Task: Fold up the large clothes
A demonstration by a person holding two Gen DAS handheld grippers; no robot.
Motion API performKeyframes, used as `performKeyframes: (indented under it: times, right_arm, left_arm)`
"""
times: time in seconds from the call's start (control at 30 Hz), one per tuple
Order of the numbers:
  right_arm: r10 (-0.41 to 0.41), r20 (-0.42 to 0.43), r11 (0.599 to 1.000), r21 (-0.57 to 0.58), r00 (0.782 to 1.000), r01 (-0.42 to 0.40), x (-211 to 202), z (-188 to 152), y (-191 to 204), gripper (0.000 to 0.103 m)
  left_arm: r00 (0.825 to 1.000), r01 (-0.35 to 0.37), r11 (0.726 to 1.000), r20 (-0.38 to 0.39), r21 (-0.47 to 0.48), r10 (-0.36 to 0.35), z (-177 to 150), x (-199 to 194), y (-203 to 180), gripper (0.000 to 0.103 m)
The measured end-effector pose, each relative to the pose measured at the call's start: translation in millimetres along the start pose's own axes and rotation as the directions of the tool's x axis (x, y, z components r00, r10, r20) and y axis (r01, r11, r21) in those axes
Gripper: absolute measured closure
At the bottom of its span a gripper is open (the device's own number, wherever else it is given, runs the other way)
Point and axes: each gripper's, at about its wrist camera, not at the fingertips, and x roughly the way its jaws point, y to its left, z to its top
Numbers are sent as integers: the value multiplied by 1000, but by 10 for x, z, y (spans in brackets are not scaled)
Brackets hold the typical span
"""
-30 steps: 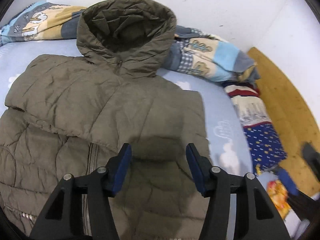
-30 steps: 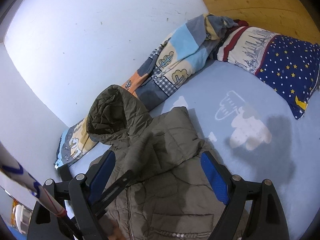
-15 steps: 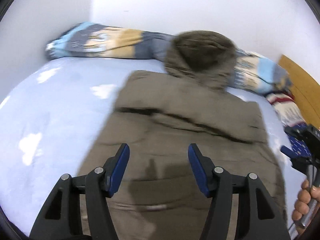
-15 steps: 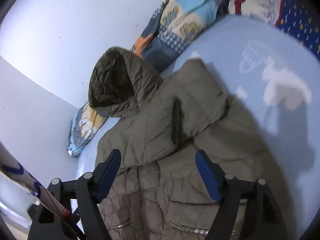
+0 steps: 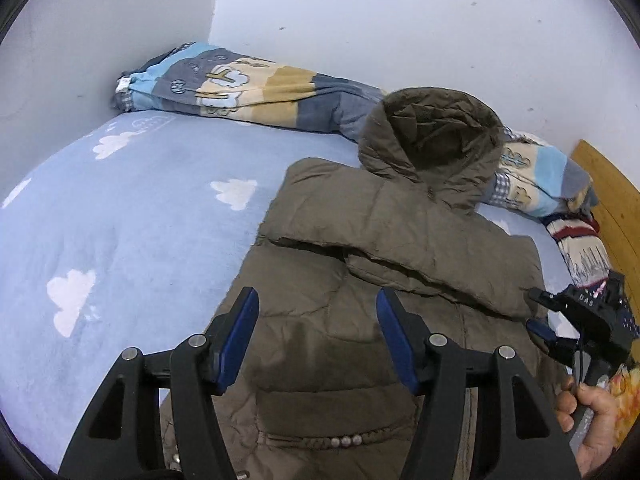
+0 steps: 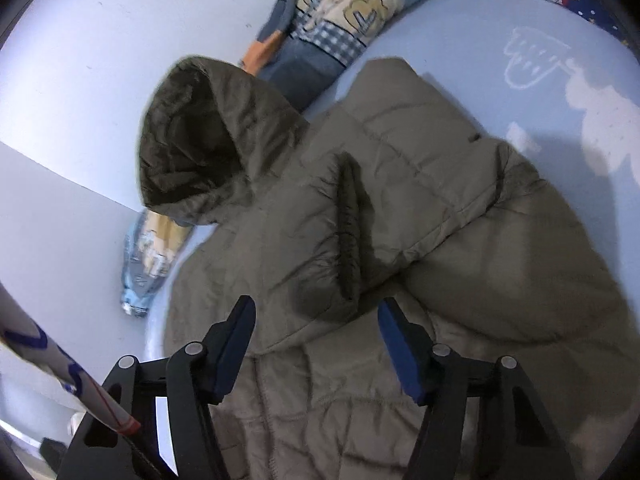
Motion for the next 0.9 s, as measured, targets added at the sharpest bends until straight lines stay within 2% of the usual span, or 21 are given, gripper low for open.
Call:
performKeyframes:
  times: [0.03, 0.07, 0.1, 0.17, 0.27, 0.33, 0.4, 0.5, 0.6, 0.67, 0.77, 0.83, 0.9]
  right_arm:
    - [21, -4, 1000, 6, 1000, -21, 39, 19, -17, 40]
    - [35, -8, 999, 5, 999, -35, 66, 30, -18, 54]
    - [47, -13, 999, -3, 999, -47, 96, 53, -6, 59]
    - [24, -4, 998, -52, 1000, -25, 94, 106, 53, 76]
    - [-19, 55, 997, -78, 998, 23, -23, 180, 105, 78]
    - [-136, 125, 976, -152, 983, 155, -132, 222, 198, 79]
    - [-242, 164, 944, -187, 956, 271, -138, 241, 207, 79]
    - [-265, 118, 942, -179, 957, 283, -22, 246, 76, 77]
    - [-300, 107, 930, -187, 948, 316, 9, 246, 52, 67]
    - [-333, 99, 925, -159, 938, 345, -51, 266, 73, 38]
    - [-378, 184, 904, -137, 907, 404, -296, 224, 194, 34]
    - [-352, 235, 899, -185, 906, 397, -377, 176, 372, 34]
    - [-305, 264, 890, -261, 915, 373, -394, 118, 559, 34]
  left_arm:
    - [1000, -7, 1000, -7, -7, 7, 2, 29, 13, 43]
    - [1000, -14, 1000, -16, -13, 14, -1, 55, 29, 43]
    - [999, -21, 1000, -29, -19, 21, -4, 98, 39, 43]
    - [998, -37, 999, -59, -20, 36, -21, 203, 34, 43]
    - [993, -44, 999, -106, -18, 42, -63, 328, 15, 43]
    - [991, -49, 999, -125, -16, 47, -80, 391, 7, 43]
    - [989, -57, 998, -139, -6, 56, -100, 438, -19, 43]
    - [986, -62, 998, -154, 14, 63, -124, 477, -53, 43]
    - [986, -56, 998, -154, 15, 58, -119, 467, -42, 43]
    - [988, -58, 998, -142, 7, 59, -99, 438, -8, 43]
    - [989, -58, 998, -135, -10, 56, -72, 425, 9, 42]
    - [990, -57, 998, -133, -14, 55, -66, 419, 5, 42]
    - [990, -52, 999, -133, -10, 51, -74, 409, -11, 42]
